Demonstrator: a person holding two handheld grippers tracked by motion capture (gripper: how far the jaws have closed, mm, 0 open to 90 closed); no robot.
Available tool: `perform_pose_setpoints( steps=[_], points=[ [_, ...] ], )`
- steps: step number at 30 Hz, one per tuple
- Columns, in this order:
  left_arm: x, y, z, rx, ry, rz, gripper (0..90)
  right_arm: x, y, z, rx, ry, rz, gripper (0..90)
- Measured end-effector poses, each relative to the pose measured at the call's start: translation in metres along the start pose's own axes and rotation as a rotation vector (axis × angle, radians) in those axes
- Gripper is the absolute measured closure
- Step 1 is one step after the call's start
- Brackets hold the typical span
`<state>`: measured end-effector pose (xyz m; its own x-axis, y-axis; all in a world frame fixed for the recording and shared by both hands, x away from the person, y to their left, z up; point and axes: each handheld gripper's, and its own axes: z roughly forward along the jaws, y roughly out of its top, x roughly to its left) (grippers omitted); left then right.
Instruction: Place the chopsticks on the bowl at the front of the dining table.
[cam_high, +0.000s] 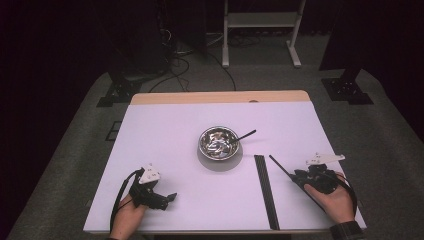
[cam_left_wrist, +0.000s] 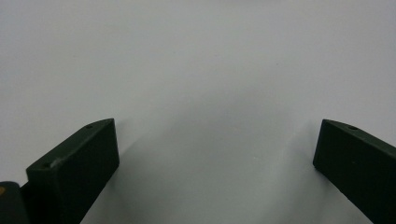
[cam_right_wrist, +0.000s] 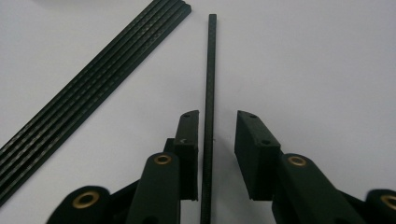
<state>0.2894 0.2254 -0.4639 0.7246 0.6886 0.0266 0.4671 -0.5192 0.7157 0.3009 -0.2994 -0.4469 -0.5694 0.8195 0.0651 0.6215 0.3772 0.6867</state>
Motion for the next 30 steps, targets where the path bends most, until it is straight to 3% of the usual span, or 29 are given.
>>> perform_pose_setpoints(
  steps=[12, 30],
  points=[
    [0.0000, 0.0000, 0.0000, 0.000, 0.000, 0.000, 0.0, -0.0002, -0.0031, 0.0033, 0.009, 0.017, -0.003, 83.7],
    [0.0000, 0.0000, 0.0000, 0.000, 0.000, 0.000, 0.0, 0.0004, -0.0053, 0.0037, -0.003, 0.013, 0.008, 85.9]
  ],
)
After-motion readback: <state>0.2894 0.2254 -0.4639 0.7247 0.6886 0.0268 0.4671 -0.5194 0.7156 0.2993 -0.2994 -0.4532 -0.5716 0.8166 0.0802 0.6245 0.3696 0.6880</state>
